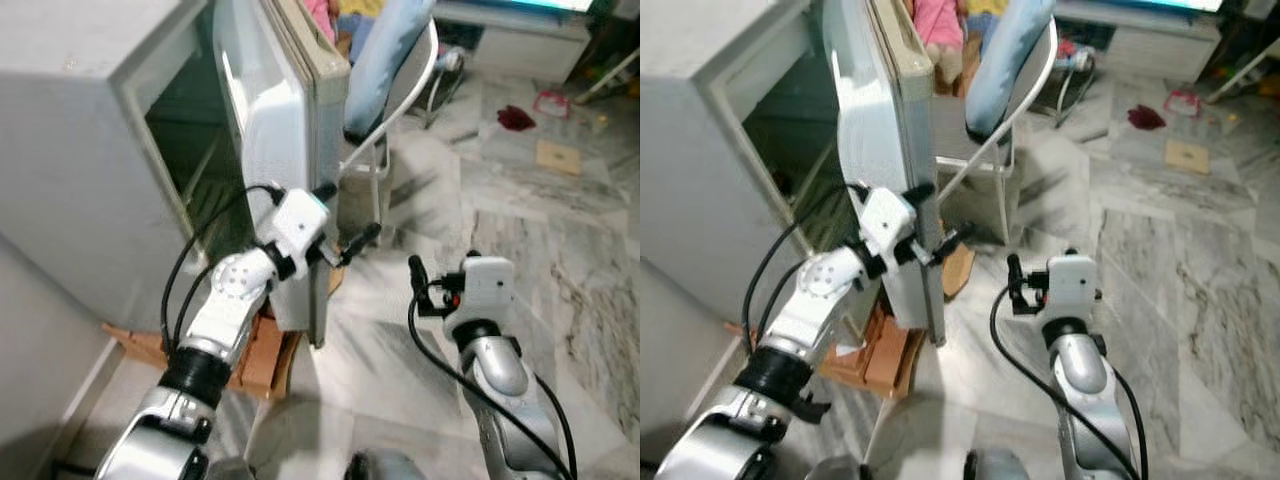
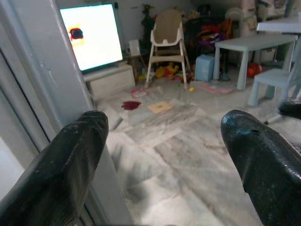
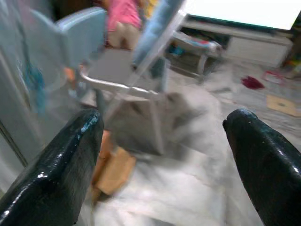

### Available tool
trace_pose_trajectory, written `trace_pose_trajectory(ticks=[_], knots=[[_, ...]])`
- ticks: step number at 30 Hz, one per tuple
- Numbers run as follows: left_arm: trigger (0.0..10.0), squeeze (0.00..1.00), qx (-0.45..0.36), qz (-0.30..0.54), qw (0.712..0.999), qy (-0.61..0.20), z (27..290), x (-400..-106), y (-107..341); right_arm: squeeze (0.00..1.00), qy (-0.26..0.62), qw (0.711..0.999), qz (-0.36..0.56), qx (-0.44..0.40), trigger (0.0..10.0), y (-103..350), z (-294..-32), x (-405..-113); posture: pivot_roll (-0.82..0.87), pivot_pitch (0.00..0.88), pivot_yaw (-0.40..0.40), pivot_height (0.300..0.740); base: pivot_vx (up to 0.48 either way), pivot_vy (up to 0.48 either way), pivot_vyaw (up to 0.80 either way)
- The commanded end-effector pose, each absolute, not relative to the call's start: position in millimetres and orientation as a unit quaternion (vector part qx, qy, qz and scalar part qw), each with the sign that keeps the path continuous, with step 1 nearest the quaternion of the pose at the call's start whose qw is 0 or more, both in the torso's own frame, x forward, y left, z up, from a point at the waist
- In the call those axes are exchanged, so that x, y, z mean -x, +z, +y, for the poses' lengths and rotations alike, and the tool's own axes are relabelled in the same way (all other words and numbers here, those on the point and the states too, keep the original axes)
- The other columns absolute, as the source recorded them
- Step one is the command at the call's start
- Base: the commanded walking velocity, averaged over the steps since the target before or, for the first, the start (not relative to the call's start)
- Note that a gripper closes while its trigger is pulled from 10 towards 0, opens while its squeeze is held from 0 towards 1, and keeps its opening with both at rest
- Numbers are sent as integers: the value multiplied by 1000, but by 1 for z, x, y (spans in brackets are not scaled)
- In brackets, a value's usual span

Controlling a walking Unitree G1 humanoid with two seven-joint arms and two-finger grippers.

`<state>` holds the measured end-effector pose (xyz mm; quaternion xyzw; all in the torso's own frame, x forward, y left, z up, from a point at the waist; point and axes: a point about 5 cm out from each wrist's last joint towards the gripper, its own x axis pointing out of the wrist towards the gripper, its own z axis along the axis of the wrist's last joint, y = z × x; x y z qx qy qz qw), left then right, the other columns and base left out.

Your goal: Restocking fridge

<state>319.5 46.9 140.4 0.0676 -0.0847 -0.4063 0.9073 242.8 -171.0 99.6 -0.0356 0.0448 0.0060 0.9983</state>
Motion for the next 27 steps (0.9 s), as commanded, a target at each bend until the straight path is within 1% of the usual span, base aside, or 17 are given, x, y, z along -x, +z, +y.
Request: trace_pose_trajectory(ticks=[1,5,9,16,18,20,21,23,24,27], knots=[[10000,0,-70,-65,917,-388,55,-325,136,0,-11,998,48,37,10000,99,-178,-242,-45,79,-14,740,375,0,0],[10000,0,-72,-64,915,-391,54,-325,136,0,-10,998,48,37,10000,99,-178,-242,-42,78,-15,740,379,0,0],[10000,0,-76,-67,908,-406,43,-323,135,0,-7,998,48,38,10000,98,-177,-244,-41,75,-18,740,351,0,0],[10000,0,-75,-63,906,-412,38,-320,132,0,-9,998,48,38,10000,98,-177,-244,-44,74,-16,740,0,0,0],[10000,0,-54,-61,915,-396,44,-318,130,0,-9,998,48,38,10000,97,-177,-244,-47,72,-14,740,0,0,0],[10000,0,-52,-59,918,-389,46,-318,130,0,-9,998,48,38,10000,97,-177,-244,-47,72,-14,740,0,0,0],[10000,0,-61,-48,929,-361,57,-317,124,0,-10,998,48,37,10000,97,-177,-243,-44,70,-15,740,0,0,0],[10000,0,-64,-43,932,-353,61,-316,122,0,-10,998,49,37,10000,97,-178,-243,-41,69,-16,740,0,0,0],[10000,0,-72,-37,935,-345,72,-311,116,0,-10,998,51,32,10000,95,-177,-244,-36,68,-19,740,0,0,0],[10000,0,-74,-29,941,-330,86,-305,108,0,-6,998,53,27,10000,93,-177,-244,-26,67,-25,740,0,0,0]])
